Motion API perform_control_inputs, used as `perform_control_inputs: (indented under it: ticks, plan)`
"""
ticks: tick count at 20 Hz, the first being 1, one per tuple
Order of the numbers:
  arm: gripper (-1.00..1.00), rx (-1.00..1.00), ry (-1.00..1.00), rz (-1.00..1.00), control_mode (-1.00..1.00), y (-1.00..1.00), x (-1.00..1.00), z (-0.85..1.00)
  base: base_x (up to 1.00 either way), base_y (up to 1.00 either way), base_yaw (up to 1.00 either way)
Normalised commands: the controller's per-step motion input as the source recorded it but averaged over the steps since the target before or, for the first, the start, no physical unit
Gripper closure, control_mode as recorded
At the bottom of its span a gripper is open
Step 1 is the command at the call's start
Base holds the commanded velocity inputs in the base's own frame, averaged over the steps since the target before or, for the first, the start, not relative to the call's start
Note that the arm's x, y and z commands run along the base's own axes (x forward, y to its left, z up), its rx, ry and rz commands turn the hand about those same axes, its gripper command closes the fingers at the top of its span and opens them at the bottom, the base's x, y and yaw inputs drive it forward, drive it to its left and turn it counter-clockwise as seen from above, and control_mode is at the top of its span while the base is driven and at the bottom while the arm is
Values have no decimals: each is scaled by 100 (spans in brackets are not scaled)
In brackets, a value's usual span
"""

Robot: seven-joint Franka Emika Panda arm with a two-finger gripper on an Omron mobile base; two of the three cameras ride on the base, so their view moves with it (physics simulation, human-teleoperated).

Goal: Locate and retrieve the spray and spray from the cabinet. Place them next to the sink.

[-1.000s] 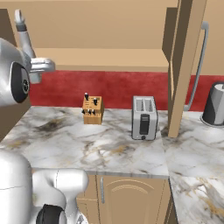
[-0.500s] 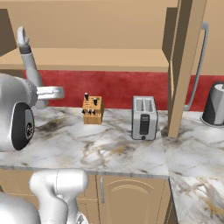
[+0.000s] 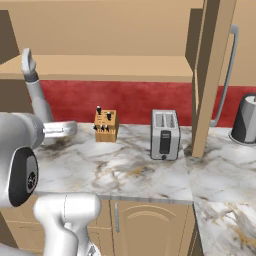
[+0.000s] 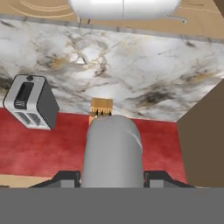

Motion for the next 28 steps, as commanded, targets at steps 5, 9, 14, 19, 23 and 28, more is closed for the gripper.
perform_control_inputs:
  ticks: [5,9,14,19,23,28]
  plan:
    - [100,0,0,-3,-100,-2,-10,-45,0,0,0]
    - [100,0,0,-2,-100,-2,-3,-42,0,0,0]
    - [100,0,0,0,-100,-1,0,-4,0,0,0]
    - [100,0,0,0,-100,0,0,0,0,0,0]
    - [100,0,0,0,-100,0,0,0,0,0,0]
    - [100,0,0,0,100,0,0,0,-15,-8,0]
